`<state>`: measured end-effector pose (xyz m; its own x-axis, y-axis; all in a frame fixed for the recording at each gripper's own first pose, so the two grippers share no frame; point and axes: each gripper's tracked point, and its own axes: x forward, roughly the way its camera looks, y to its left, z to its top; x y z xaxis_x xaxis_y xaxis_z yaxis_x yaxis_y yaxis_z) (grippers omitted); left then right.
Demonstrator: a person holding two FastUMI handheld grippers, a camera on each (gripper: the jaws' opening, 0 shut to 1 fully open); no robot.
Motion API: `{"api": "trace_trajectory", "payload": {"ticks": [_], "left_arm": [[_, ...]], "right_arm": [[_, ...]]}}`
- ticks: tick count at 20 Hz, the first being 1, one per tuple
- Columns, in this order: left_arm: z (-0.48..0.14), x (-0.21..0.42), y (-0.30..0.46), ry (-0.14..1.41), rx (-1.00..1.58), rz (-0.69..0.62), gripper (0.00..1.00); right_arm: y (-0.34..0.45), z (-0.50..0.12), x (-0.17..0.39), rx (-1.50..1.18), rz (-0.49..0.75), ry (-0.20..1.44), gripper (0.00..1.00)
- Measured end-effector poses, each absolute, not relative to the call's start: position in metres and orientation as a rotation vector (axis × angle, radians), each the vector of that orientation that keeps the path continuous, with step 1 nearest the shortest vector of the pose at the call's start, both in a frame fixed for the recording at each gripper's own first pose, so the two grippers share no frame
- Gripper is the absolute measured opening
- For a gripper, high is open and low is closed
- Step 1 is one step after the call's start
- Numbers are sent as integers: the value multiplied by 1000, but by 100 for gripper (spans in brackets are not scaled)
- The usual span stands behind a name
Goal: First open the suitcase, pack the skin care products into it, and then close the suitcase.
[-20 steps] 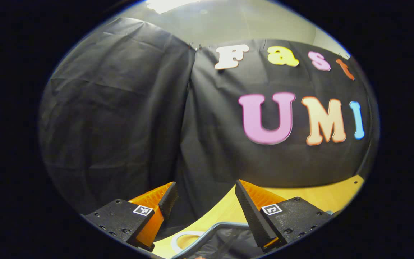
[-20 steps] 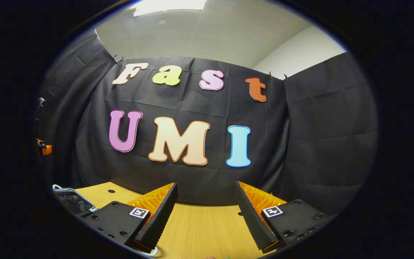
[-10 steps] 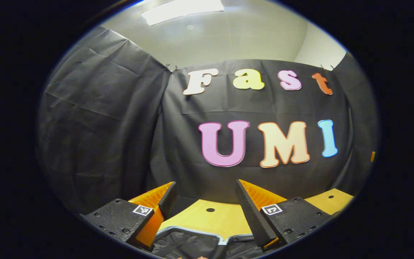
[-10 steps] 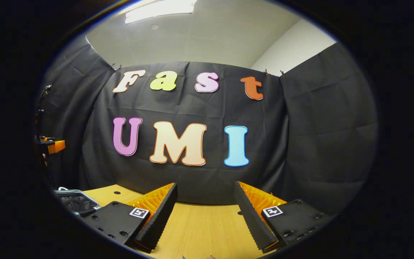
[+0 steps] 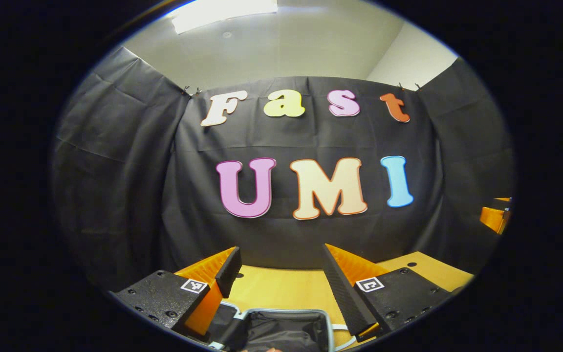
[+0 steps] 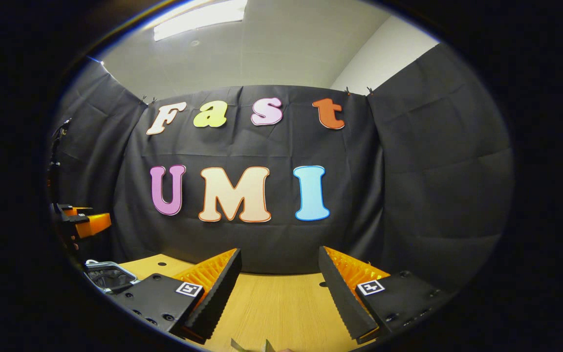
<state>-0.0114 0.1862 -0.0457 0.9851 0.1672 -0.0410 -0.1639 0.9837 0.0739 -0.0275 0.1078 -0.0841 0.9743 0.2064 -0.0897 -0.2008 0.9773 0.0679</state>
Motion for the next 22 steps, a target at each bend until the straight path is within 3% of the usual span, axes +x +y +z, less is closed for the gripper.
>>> {"api": "trace_trajectory", "payload": {"ticks": [13,22], "left_arm": [[-125,-21,33,191,49,-22,94],[-228,-48,-32,398,34,-137,94]], "right_arm": [[52,-97,-36,26,235,122,99],[35,-108,-41,-18,246,149,99]]}}
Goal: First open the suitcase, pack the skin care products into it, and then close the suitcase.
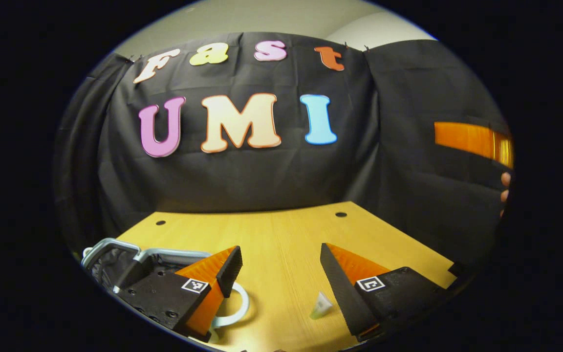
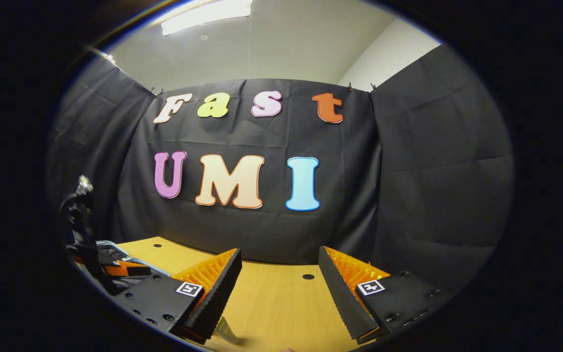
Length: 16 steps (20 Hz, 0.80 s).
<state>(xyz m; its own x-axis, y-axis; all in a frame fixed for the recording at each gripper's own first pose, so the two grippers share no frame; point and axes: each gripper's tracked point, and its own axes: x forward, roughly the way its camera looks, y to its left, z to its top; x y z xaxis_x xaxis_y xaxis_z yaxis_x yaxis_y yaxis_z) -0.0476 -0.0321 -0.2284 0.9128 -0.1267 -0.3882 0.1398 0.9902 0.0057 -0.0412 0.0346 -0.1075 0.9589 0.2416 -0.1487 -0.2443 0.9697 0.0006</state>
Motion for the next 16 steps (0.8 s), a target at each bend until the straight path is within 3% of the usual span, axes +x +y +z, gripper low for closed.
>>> {"api": "trace_trajectory", "payload": {"ticks": [7,8,11,14,16], "left_arm": [[-306,-76,-65,597,-6,-221,94],[-316,-80,-68,622,-8,-226,91],[-342,-88,-74,695,-14,-244,75],[-364,-100,-76,767,-7,-245,46],[-375,-98,-76,790,-5,-250,33]], "right_arm": [[21,-118,-46,-35,234,185,99],[20,-120,-48,-39,233,189,99],[19,-123,-50,-48,234,202,99],[21,-124,-53,-60,237,208,99],[24,-129,-56,-65,240,219,100]]}}
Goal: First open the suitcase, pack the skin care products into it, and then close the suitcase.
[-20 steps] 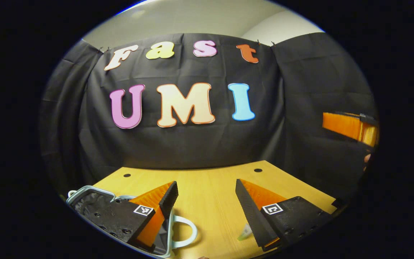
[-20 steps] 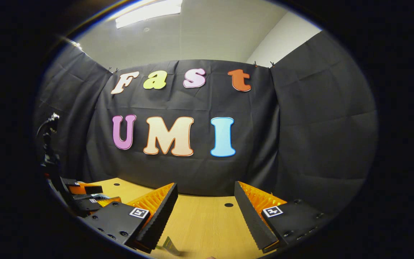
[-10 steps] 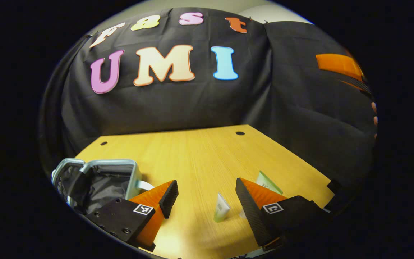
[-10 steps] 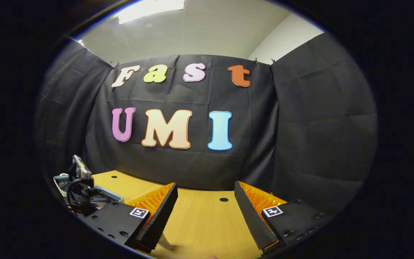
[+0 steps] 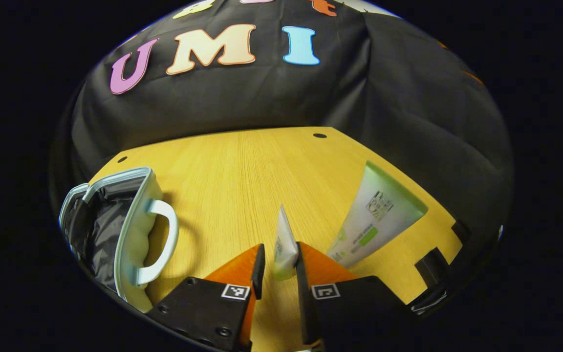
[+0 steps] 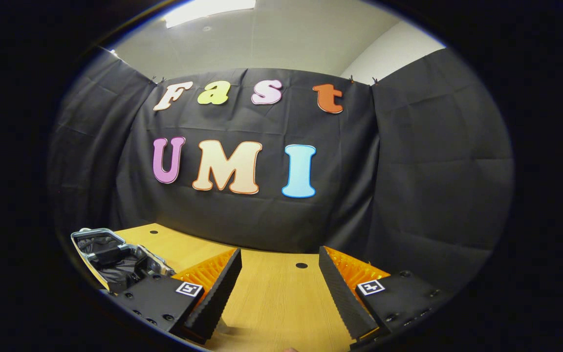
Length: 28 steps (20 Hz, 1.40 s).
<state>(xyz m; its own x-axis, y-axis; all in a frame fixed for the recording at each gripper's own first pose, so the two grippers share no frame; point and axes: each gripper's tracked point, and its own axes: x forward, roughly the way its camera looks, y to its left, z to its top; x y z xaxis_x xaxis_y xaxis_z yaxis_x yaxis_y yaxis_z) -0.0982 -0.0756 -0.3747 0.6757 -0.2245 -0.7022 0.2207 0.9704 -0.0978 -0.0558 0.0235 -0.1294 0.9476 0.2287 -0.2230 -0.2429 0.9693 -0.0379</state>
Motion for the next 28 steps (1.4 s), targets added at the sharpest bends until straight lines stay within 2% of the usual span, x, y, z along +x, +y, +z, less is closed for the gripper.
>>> {"api": "trace_trajectory", "payload": {"ticks": [1,2,5,10,19,27,28], "left_arm": [[-375,-98,-75,795,-10,-248,29],[-374,-97,-76,798,-21,-259,17],[-358,-93,-70,800,-40,-263,11],[-303,-84,-43,731,-3,-262,11],[-220,-88,13,653,-21,-161,11],[-199,-105,49,654,-5,-72,11],[-199,-106,51,656,-12,-62,11]], "right_arm": [[26,-134,-58,-67,245,231,100],[30,-140,-59,-68,253,246,99],[44,-170,-66,-60,277,317,99],[84,-220,-82,-24,355,413,99],[122,-316,-103,-58,430,537,100],[118,-400,-126,-90,451,702,98],[117,-409,-129,-96,456,721,93]]}}
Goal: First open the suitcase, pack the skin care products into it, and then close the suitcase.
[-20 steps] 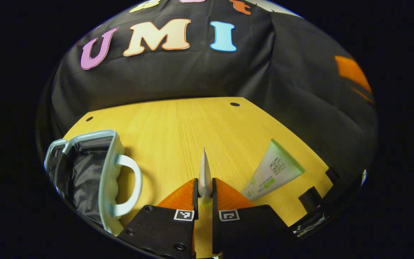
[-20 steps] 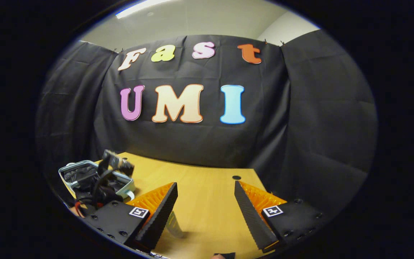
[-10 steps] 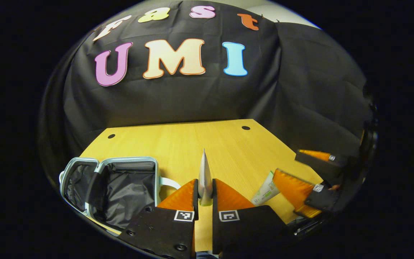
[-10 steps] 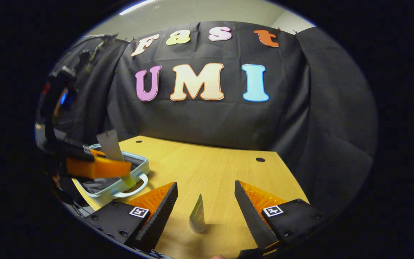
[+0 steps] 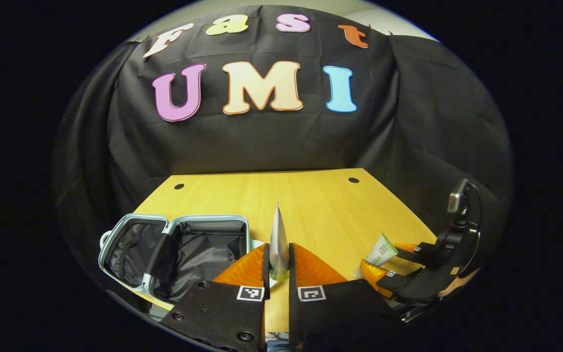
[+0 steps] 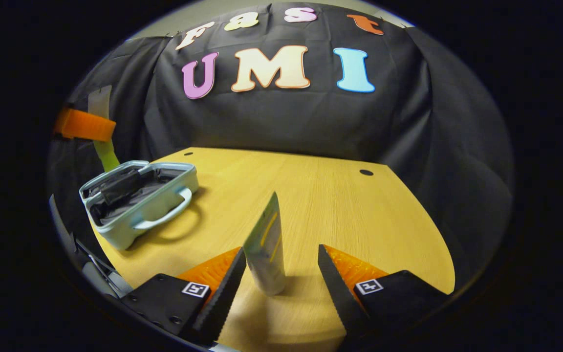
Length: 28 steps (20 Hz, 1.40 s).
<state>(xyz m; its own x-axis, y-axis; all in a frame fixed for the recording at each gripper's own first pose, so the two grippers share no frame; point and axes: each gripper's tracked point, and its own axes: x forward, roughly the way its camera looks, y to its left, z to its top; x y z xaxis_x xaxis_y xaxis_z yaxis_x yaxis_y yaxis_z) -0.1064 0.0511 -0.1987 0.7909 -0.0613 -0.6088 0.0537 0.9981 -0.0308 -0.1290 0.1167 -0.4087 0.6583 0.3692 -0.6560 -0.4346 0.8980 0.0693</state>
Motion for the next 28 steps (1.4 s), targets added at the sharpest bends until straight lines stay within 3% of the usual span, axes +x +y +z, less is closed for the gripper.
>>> {"api": "trace_trajectory", "payload": {"ticks": [3,6,10,13,16,17,26,27,28], "left_arm": [[-197,-111,60,661,-17,-25,11],[-199,-118,72,669,-3,17,11],[-210,-130,98,716,13,80,11],[-223,-138,126,775,1,133,11],[-243,-144,152,855,-9,136,11],[-252,-147,162,885,-4,124,11],[-333,-170,223,1175,-25,45,11],[-340,-172,225,1201,-32,36,11],[-348,-174,226,1226,-35,24,11]], "right_arm": [[121,-427,-139,-98,487,761,75],[128,-432,-143,-106,528,766,46],[142,-430,-146,-65,607,862,37],[152,-416,-147,-38,634,893,34],[172,-386,-150,-11,663,886,37],[181,-377,-150,0,671,883,34],[307,-306,-177,172,721,935,36],[319,-305,-184,166,734,951,33],[328,-307,-190,162,750,973,37]]}}
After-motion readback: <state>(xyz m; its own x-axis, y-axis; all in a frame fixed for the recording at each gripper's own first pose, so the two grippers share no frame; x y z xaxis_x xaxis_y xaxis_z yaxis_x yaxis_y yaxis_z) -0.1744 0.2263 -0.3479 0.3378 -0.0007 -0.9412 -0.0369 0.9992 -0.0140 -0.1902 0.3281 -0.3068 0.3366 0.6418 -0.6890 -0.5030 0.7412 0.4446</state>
